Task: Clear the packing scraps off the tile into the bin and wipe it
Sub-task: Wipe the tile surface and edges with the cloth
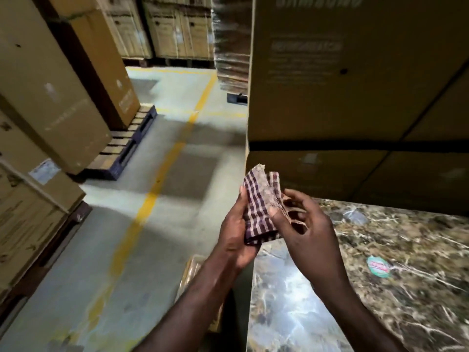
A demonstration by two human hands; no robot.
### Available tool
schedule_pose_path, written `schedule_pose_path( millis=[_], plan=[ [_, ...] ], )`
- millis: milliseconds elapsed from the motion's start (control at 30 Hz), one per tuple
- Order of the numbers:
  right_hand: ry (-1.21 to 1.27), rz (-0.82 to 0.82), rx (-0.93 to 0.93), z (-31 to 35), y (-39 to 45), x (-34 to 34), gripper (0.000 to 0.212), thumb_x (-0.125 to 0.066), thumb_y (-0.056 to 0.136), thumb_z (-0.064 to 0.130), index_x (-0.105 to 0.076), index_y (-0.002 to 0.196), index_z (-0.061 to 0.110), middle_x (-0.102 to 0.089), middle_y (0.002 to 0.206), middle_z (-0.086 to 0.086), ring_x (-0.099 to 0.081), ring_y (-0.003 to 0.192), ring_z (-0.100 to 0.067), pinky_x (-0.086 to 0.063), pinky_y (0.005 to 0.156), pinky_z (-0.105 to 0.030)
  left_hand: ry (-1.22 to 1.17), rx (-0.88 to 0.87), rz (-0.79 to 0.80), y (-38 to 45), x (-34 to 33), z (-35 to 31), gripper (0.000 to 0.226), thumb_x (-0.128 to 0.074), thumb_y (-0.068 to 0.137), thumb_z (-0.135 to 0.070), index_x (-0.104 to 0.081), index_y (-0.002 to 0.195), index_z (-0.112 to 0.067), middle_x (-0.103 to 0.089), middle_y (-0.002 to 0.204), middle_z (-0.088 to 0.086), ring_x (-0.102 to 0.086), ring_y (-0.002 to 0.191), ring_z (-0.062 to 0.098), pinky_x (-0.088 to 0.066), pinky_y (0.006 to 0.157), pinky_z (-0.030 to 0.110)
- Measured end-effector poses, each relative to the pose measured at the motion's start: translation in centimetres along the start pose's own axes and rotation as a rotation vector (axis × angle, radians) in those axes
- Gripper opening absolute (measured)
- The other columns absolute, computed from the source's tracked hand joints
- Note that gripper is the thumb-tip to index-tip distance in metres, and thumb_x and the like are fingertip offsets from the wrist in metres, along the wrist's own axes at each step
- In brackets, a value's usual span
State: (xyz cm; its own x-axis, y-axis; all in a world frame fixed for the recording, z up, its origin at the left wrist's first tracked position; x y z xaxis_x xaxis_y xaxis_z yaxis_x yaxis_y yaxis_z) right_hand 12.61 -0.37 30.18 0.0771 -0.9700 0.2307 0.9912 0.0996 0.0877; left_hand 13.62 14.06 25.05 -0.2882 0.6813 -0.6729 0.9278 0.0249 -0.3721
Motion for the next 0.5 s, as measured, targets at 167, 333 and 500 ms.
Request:
schedule_pose_path(
  millis=[167,333,500],
  plan=[
    [0.080,-0.017,0.015,0.4,0.2,5.3,0.046,-0.081,0.092,0.011,-0.069,0.123,0.043,-0.078,0.112,0.015,-0.075,0.103,-0.004,-0.063,0.090,-0.031,0.130,-0.040,0.068,1.7,-5.9,3.5,0.049,-0.060,0.107,-0.043,-0.061,0.149,-0.017,-0.066,0.142,0.024,-0.066,0.122,0.038,-0.061,0.095,0.050],
    [-0.214,-0.178,0.146,-1.5,0.9,10.7,0.056,-0.079,0.085,0.004,-0.071,0.135,0.029,-0.067,0.111,0.014,-0.072,0.094,-0.008,-0.061,0.079,-0.035,0.271,-0.085,0.084,2.3,-11.5,6.7,0.037,-0.056,0.112,-0.027,-0.058,0.149,-0.022,-0.075,0.131,0.011,-0.072,0.122,0.030,-0.061,0.099,0.043],
    [-0.319,-0.154,0.187,-2.6,1.0,14.0,0.053,-0.082,0.086,0.020,-0.071,0.137,0.023,-0.063,0.118,0.015,-0.067,0.108,-0.001,-0.055,0.089,-0.019,0.092,0.067,0.099,0.0,-16.1,8.6,0.060,-0.048,0.105,-0.059,-0.078,0.125,-0.010,-0.075,0.130,0.017,-0.072,0.123,0.029,-0.059,0.106,0.039]
  ],
)
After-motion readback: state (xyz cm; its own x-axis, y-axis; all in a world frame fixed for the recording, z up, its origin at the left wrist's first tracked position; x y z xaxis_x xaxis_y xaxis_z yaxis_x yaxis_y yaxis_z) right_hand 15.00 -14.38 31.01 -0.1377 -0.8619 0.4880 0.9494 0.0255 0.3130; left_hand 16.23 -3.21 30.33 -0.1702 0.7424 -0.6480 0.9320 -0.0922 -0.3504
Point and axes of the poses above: each hand's wrist, its own y-axis towards the middle knuckle, its own x-axis out of the back of the hand, z = x × y, the point moved 1 cm from there along y, towards the middle knuckle
